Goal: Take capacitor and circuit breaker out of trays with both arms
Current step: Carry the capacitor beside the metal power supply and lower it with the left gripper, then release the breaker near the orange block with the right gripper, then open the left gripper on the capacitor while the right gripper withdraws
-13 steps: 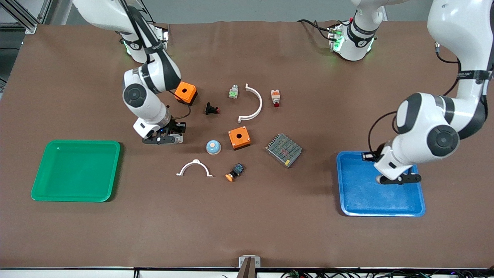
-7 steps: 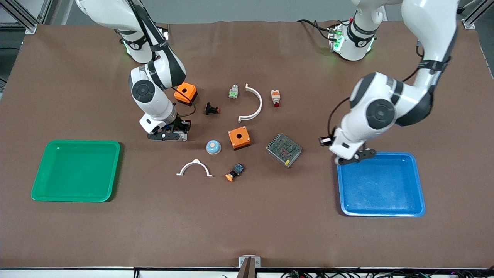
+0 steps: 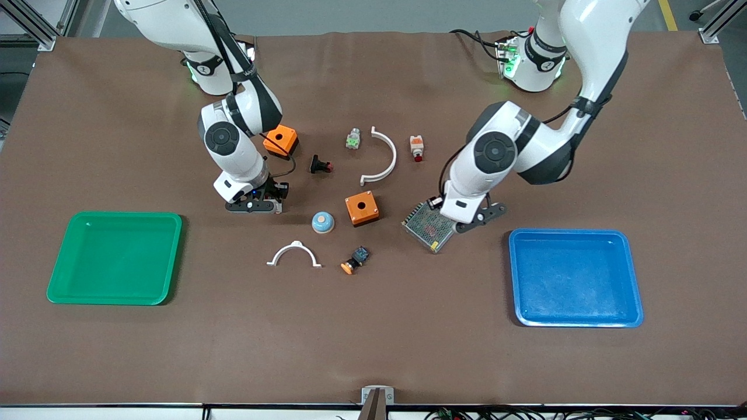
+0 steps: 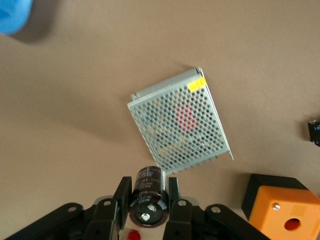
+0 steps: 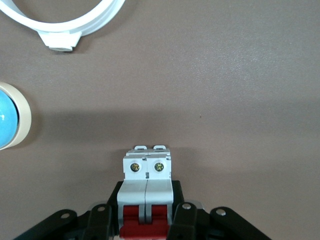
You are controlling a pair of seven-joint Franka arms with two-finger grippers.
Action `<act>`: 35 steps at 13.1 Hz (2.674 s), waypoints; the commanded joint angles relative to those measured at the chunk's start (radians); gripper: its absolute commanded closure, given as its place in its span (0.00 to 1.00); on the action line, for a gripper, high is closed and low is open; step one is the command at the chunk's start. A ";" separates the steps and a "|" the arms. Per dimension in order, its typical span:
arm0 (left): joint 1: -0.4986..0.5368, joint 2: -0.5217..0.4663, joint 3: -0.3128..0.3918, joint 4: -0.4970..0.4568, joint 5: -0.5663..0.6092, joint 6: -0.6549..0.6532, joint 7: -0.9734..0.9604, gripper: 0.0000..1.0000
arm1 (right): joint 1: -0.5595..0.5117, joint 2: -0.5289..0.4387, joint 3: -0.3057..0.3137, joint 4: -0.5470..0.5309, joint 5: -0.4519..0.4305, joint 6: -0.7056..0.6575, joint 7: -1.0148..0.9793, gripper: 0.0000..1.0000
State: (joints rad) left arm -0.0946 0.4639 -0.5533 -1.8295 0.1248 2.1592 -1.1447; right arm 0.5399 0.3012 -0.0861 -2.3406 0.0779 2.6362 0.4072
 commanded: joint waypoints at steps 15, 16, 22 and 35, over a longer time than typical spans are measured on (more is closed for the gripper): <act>-0.229 0.228 0.055 0.044 0.007 0.117 -0.273 0.94 | -0.328 -0.022 -0.015 0.731 -0.082 -1.082 -0.373 0.00; -0.229 0.229 0.055 0.049 0.007 0.117 -0.271 0.87 | -0.349 -0.043 -0.015 0.736 -0.086 -1.084 -0.373 0.00; -0.215 0.197 0.064 0.084 0.006 0.114 -0.277 0.00 | -0.451 -0.099 -0.015 0.877 -0.089 -1.193 -0.421 0.00; 0.136 -0.059 0.127 0.443 0.081 -0.412 0.472 0.00 | -0.468 -0.088 -0.015 0.983 -0.081 -1.194 -0.412 0.00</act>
State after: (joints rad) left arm -0.0003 0.4701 -0.4215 -1.3725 0.1854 1.8022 -0.7633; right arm 0.0919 0.1956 -0.1152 -1.4424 0.0006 1.4622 -0.0061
